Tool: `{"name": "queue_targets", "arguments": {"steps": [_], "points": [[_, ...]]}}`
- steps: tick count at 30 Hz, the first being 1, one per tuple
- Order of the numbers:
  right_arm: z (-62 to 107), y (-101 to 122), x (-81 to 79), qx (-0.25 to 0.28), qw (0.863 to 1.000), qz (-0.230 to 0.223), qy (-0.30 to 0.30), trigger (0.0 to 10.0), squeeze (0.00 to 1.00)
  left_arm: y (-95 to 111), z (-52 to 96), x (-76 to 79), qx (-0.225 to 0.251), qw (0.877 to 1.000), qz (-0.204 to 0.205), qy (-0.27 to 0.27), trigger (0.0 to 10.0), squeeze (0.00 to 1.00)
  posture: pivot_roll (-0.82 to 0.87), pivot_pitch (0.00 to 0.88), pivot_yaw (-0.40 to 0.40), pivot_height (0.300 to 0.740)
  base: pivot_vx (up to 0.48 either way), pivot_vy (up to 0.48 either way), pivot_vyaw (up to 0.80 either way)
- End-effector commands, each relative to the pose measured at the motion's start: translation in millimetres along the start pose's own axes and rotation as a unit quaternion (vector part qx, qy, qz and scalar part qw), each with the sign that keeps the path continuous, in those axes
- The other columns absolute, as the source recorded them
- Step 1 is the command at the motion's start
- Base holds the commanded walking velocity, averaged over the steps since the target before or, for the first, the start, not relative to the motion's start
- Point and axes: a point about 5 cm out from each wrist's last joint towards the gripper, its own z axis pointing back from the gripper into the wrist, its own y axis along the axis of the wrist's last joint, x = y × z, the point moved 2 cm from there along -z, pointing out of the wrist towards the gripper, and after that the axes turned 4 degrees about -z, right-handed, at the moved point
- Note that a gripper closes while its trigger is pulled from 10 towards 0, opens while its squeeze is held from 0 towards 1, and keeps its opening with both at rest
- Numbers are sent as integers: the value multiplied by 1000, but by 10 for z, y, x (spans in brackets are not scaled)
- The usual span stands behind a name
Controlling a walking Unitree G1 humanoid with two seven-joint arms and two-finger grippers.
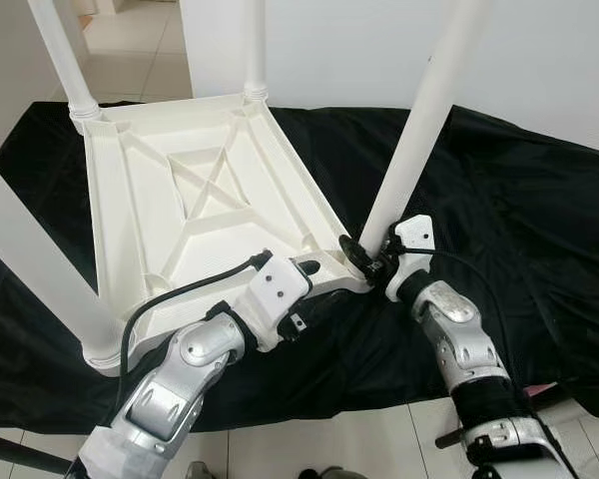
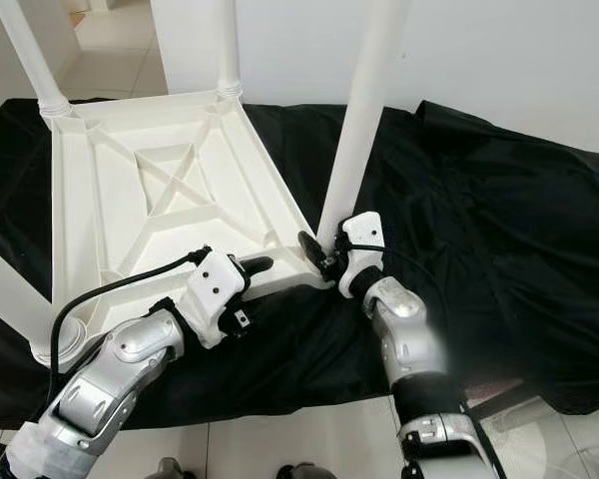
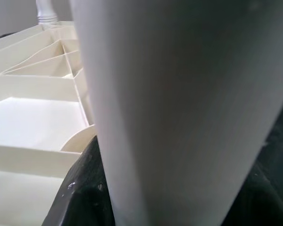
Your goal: Building children table
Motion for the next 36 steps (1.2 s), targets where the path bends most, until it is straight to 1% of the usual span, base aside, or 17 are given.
{"name": "queue_targets", "arguments": {"steps": [1,2,5,6,8,9,10,13,14,16,19,24,25,26,27,35,36], "points": [[37,-79,-20,-10,999,-21,-29,10000,0,0,4,28,2,1000,2,1,10000,0,-33,105,-63,740,0,0,0],[37,-79,-20,-10,999,-21,-29,10000,0,0,4,28,2,1000,2,1,10000,0,-33,105,-63,740,0,0,0],[27,-69,-82,3,994,-44,-95,10000,0,-10,-1,34,3,1000,9,-4,10000,0,-45,105,-62,740,0,0,0],[27,-69,-82,3,994,-44,-95,10000,0,-10,-1,34,3,1000,9,-4,10000,0,-45,105,-62,740,0,0,0],[20,-84,-120,5,984,-64,-166,10000,0,-6,-9,30,6,1000,7,-5,10000,0,-48,103,-60,740,0,0,0],[20,-84,-120,5,984,-64,-166,10000,0,-6,-9,30,6,1000,7,-5,10000,0,-48,103,-60,740,0,0,0],[20,-89,-131,6,979,-70,-190,10000,0,-2,-14,31,8,1000,5,-7,10000,0,-48,103,-60,740,0,0,0],[-36,-85,-242,13,970,-94,-225,10000,0,6,-31,44,12,1000,6,-9,10000,0,-53,100,-58,740,0,0,0],[-36,-85,-242,13,970,-94,-225,10000,0,6,-31,44,12,1000,6,-9,10000,0,-53,100,-58,740,0,0,0],[-80,-92,-348,12,964,-113,-240,10000,0,15,-45,58,14,1000,8,-11,10000,0,-50,99,-59,740,0,0,0],[-109,-80,-438,11,967,-121,-225,10000,0,18,-46,59,15,1000,9,-11,10000,0,-53,97,-56,740,0,0,0],[-87,-43,-404,12,970,-109,-219,10000,0,14,-45,55,16,1000,9,-11,10000,0,-53,97,-60,740,0,0,0],[-81,-43,-387,12,969,-108,-221,10000,59,14,-45,54,16,1000,8,-11,10000,0,-53,97,-60,740,0,0,0],[-74,-43,-381,10,968,-108,-225,10000,337,14,-45,48,16,1000,9,-11,10000,0,-53,96,-60,740,0,0,0],[-69,-34,-386,11,968,-108,-224,10000,1000,14,-45,45,16,1000,9,-10,10000,0,-52,96,-60,740,0,0,0],[-22,7,-381,21,970,-116,-215,10000,1000,4,-25,50,16,1000,7,-14,10000,0,-51,95,-63,740,0,0,0],[51,24,-315,28,975,-109,-191,10000,686,3,-7,44,16,1000,11,-21,10000,0,-52,94,-61,740,0,0,0]]}}
